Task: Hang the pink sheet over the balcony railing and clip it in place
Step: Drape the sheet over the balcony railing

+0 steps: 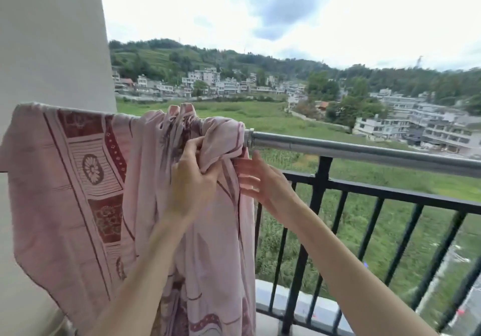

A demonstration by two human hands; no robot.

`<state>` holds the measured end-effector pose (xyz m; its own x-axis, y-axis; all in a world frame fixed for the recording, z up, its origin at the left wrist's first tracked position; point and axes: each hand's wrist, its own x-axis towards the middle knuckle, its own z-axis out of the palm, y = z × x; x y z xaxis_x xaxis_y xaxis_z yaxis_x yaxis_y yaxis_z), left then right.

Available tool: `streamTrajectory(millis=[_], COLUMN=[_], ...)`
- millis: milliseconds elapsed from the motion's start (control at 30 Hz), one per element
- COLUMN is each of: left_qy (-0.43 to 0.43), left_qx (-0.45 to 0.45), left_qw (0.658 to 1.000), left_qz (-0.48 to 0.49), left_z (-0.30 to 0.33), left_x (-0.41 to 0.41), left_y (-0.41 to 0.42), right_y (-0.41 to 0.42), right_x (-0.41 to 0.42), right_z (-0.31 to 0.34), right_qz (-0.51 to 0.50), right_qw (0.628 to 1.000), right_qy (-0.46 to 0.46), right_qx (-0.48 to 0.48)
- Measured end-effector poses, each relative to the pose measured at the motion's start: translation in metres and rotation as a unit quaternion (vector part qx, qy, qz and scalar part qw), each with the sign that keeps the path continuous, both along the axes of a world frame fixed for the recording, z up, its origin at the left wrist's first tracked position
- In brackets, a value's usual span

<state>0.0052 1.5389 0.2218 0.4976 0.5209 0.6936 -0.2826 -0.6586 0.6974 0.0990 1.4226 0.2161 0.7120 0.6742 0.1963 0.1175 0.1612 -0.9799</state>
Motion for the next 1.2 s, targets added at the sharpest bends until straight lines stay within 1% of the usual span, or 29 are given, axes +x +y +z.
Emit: streamTrajectory(millis=[67, 100, 167, 200, 267, 333, 400, 467, 533, 600, 667, 733, 767, 833, 933, 1000, 1033, 1100, 1133, 1200], left_qy=[0.014, 0.015, 0.009, 0.006, 0.010, 0.018, 0.033, 0.037, 0.027, 0.018, 0.021, 0.034, 0.042, 0.061, 0.061, 0.051, 0.050, 0.060, 0.067, 0.056], left_qx=[0.001, -0.013, -0.074, -0.104, -0.125, -0.132, -0.145, -0.161, -0.186, -0.211, -0.202, -0.180, -0.170, -0.160, -0.176, -0.166, -0.147, -0.089, -0.055, 0.018], left_qw=[1.000, 1.000, 0.997, 0.994, 0.991, 0.991, 0.989, 0.985, 0.980, 0.976, 0.978, 0.980, 0.981, 0.980, 0.979, 0.981, 0.983, 0.981, 0.976, 0.964], left_qz=[0.007, 0.004, -0.024, -0.036, -0.037, -0.025, 0.018, 0.057, 0.059, 0.050, 0.055, 0.073, 0.085, 0.103, 0.084, 0.084, 0.099, 0.160, 0.199, 0.259], left_z=[0.014, 0.020, 0.030, 0.032, 0.034, 0.036, 0.035, 0.033, 0.033, 0.035, 0.037, 0.038, 0.038, 0.039, 0.039, 0.039, 0.041, 0.045, 0.049, 0.057], left_x=[-0.007, -0.011, -0.016, -0.019, -0.023, -0.027, -0.027, -0.026, -0.023, -0.020, -0.021, -0.022, -0.023, -0.023, -0.025, -0.025, -0.024, -0.019, -0.016, -0.008], left_y=[0.006, 0.007, 0.007, 0.005, 0.000, -0.007, -0.013, -0.019, -0.027, -0.036, -0.044, -0.048, -0.049, -0.052, -0.056, -0.057, -0.058, -0.060, -0.064, -0.077], right_y=[0.005, 0.009, 0.016, 0.019, 0.020, 0.017, 0.010, 0.000, -0.009, -0.014, -0.014, -0.011, -0.010, -0.010, -0.014, -0.021, -0.027, -0.040, -0.046, -0.056], right_x=[-0.003, -0.006, -0.013, -0.016, -0.019, -0.019, -0.016, -0.009, -0.006, -0.007, -0.010, -0.014, -0.014, -0.015, -0.019, -0.015, -0.011, -0.003, 0.001, 0.006], right_z=[0.006, 0.011, 0.021, 0.026, 0.033, 0.036, 0.036, 0.038, 0.042, 0.047, 0.050, 0.053, 0.055, 0.057, 0.061, 0.069, 0.074, 0.086, 0.090, 0.099], right_qz=[0.045, 0.076, 0.136, 0.150, 0.146, 0.109, 0.059, 0.031, 0.039, 0.060, 0.042, -0.005, -0.030, -0.056, -0.053, -0.046, -0.034, 0.003, 0.012, 0.007], right_qw=[0.998, 0.995, 0.984, 0.981, 0.981, 0.988, 0.997, 0.999, 0.999, 0.998, 0.995, 0.990, 0.988, 0.987, 0.991, 0.995, 0.997, 0.993, 0.991, 0.990], right_qy=[0.033, 0.056, 0.089, 0.093, 0.094, 0.083, 0.033, -0.011, -0.018, -0.025, -0.079, -0.135, -0.149, -0.150, -0.116, -0.064, -0.021, 0.063, 0.078, 0.074], right_qx=[0.020, 0.037, 0.072, 0.082, 0.084, 0.066, 0.036, 0.026, 0.018, -0.014, -0.045, -0.040, -0.029, -0.001, 0.039, 0.061, 0.071, 0.097, 0.106, 0.122])
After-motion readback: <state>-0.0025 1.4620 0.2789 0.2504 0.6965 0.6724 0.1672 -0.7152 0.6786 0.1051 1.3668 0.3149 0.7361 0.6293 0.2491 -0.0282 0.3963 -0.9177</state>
